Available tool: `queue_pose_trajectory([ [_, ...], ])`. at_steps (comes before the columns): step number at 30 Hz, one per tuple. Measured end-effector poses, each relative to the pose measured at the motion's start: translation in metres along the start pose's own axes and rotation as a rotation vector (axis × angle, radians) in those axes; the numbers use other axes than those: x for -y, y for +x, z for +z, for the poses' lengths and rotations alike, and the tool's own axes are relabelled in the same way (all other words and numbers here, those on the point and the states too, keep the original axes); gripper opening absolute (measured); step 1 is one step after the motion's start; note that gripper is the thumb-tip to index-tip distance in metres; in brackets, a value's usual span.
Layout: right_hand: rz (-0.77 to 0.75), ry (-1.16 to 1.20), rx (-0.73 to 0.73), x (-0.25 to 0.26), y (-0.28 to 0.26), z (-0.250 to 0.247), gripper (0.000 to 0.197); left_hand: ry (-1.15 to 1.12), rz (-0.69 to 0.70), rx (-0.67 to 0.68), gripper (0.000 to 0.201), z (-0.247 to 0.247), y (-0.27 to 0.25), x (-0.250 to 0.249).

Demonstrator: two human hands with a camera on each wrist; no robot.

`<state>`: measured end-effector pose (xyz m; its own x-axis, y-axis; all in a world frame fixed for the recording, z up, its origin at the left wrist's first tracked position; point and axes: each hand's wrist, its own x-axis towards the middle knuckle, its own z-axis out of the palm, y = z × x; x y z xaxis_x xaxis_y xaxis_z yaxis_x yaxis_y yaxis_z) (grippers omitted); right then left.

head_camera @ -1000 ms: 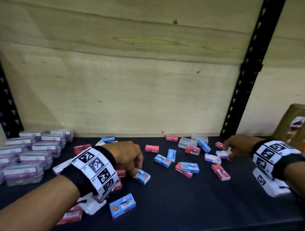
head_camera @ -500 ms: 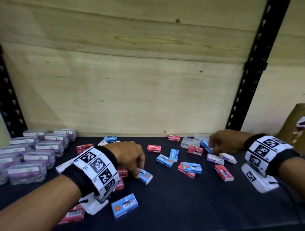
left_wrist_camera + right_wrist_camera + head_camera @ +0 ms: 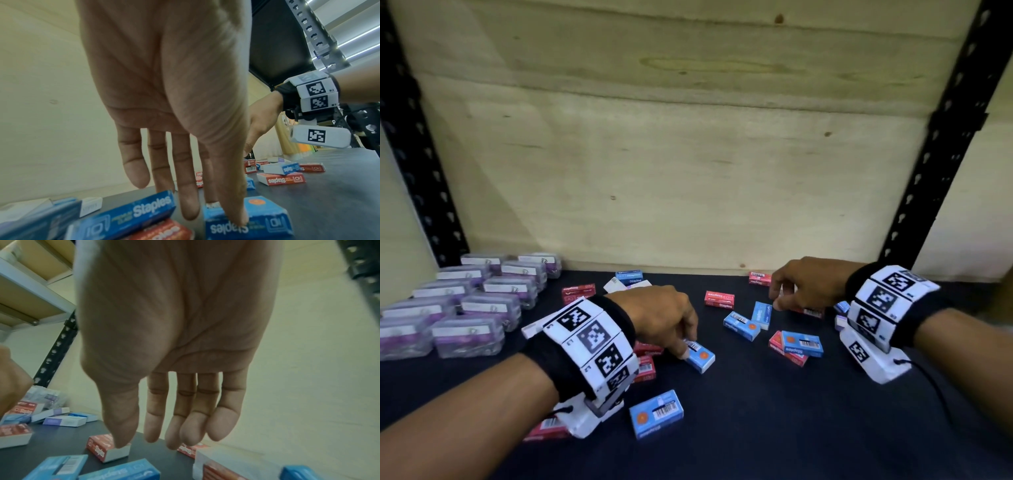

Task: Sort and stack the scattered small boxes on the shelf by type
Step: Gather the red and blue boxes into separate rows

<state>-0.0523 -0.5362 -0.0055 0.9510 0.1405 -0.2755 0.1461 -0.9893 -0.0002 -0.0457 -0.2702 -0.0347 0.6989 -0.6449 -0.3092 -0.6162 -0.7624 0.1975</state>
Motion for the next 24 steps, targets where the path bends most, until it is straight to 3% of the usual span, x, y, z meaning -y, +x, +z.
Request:
queue_pose_trajectory([
  [8, -0.102, -0.021, -0.014, 0.027, 0.030, -0.012, 0.025, -0.092, -0.014, -0.162, 0.039, -0.012, -0.016, 0.023],
  [14, -0.186, -0.035, -0.035, 0.064, 0.064, -0.026, 0.025, -0.007, -0.223, -0.288, 0.021, -0.043, -0.038, 0.071],
  [19, -0.287, -0.084, -0.047, 0.108, 0.103, -0.040, 0.029, 0.018, -0.389, -0.191, 0.012, -0.048, -0.055, 0.115],
  [24, -0.364, -0.106, -0.047, 0.147, 0.144, -0.043, 0.029, 0.016, -0.475, -0.078, 0.015, -0.037, -0.064, 0.140],
])
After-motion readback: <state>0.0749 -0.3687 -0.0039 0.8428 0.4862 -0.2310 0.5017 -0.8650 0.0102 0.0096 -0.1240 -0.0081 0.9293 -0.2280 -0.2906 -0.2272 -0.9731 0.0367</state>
